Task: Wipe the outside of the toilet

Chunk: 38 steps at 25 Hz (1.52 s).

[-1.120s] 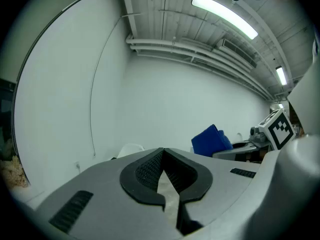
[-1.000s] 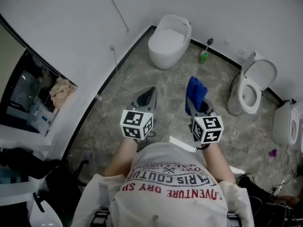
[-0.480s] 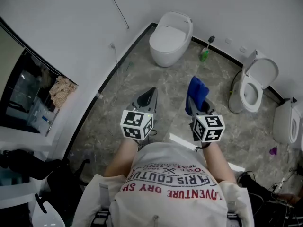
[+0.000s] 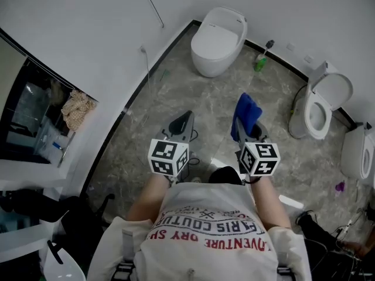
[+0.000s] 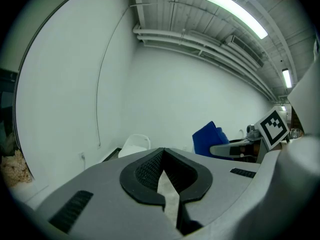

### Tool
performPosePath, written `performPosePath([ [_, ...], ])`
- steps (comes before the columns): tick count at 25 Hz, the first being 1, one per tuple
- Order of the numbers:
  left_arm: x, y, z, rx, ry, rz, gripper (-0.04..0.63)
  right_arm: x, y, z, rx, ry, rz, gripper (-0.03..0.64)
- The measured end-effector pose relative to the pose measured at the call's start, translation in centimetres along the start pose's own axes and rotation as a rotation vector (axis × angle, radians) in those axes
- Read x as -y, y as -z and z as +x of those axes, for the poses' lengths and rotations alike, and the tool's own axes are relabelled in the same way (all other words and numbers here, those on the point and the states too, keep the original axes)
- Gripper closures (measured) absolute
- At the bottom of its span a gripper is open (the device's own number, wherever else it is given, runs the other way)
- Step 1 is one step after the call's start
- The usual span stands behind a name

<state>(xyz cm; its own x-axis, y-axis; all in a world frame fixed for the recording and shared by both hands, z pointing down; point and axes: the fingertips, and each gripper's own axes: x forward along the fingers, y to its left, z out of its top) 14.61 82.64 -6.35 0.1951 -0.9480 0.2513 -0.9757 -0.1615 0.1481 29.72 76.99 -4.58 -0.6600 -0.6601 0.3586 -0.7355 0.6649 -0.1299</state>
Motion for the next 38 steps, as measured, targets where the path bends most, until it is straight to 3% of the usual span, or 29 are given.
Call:
performPosePath([
  [8, -2.1, 0.0, 8.5, -0.030, -0.040, -0.020, 0.588, 6.0, -0.9, 7.6, -0.039, -0.044, 0.000, 0.541],
  [17, -2.9, -5.8, 25.4, 0.019, -0.106, -0.067, 0.588, 19.0, -7.7, 18.6, -0.066, -0.109, -0.047, 0.541],
  [24, -3.8, -8.7, 36.1, -0.009, -0.105, -0.056, 0.588, 28.0, -12.0, 25.7, -0.068, -0.086, -0.020, 0.541],
  [31, -9.6, -8.9, 46.7, -0.070, -0.077, -0.102, 0.589, 34.0, -13.3, 35.1, -0.112, -0.032, 0.023, 0.541],
  [38, -18.3, -13.5, 60.3, -0.077, 0.005, -0.075, 0.588, 39.0, -18.2, 48.2, -0.120, 0.042, 0.043, 0.541],
])
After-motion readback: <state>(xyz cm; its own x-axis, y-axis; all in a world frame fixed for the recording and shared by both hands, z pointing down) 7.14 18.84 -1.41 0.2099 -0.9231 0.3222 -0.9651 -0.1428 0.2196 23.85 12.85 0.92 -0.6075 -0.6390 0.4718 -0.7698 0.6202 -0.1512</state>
